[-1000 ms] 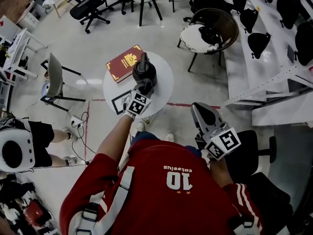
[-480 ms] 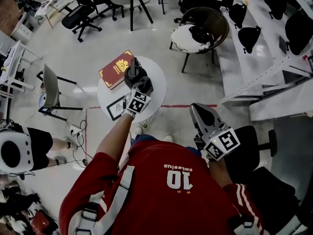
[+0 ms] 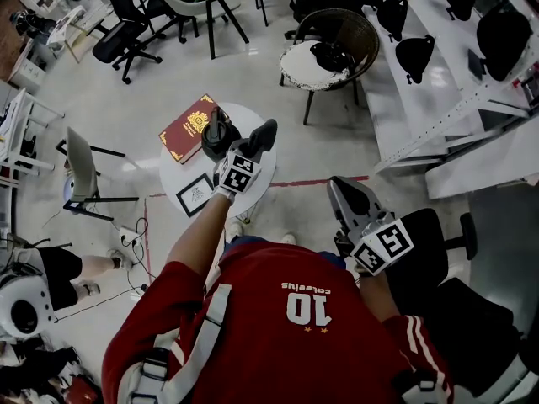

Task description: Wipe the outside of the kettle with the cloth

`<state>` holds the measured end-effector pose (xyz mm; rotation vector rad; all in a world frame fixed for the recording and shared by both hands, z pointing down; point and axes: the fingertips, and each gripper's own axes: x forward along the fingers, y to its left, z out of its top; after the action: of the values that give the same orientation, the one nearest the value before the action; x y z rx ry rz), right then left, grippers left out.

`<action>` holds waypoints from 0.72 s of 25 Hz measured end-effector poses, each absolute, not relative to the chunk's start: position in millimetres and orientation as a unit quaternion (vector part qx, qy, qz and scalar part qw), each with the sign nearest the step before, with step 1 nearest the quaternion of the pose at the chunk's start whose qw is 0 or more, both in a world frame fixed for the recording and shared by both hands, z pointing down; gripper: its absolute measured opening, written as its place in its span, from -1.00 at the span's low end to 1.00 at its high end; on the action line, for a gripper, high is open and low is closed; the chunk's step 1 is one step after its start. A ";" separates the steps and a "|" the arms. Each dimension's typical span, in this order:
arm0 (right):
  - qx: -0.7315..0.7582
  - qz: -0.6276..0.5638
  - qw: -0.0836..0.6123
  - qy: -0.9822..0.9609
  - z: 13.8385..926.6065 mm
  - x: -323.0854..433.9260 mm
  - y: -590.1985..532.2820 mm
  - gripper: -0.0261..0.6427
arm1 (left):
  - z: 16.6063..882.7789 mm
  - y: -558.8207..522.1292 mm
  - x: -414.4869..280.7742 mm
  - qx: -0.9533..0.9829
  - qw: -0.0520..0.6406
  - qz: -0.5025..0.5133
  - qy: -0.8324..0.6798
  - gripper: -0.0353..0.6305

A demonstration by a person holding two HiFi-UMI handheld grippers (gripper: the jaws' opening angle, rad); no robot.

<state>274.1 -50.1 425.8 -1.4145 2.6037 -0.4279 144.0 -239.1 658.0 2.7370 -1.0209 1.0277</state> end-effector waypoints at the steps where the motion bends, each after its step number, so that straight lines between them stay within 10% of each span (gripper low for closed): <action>1: -0.471 -0.142 0.074 0.867 425.5 273.9 -51.4 -0.88 | 654.7 -239.6 145.9 0.885 0.020 0.329 -0.328 -0.75; 18: -0.409 -0.124 0.065 0.902 404.2 214.2 -85.4 -0.88 | 515.8 -232.0 61.0 0.894 -0.022 0.200 -0.401 -0.75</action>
<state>214.2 -85.4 404.2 -1.2347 2.7212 -0.3740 61.0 -232.0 515.8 2.8489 -1.2770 0.6368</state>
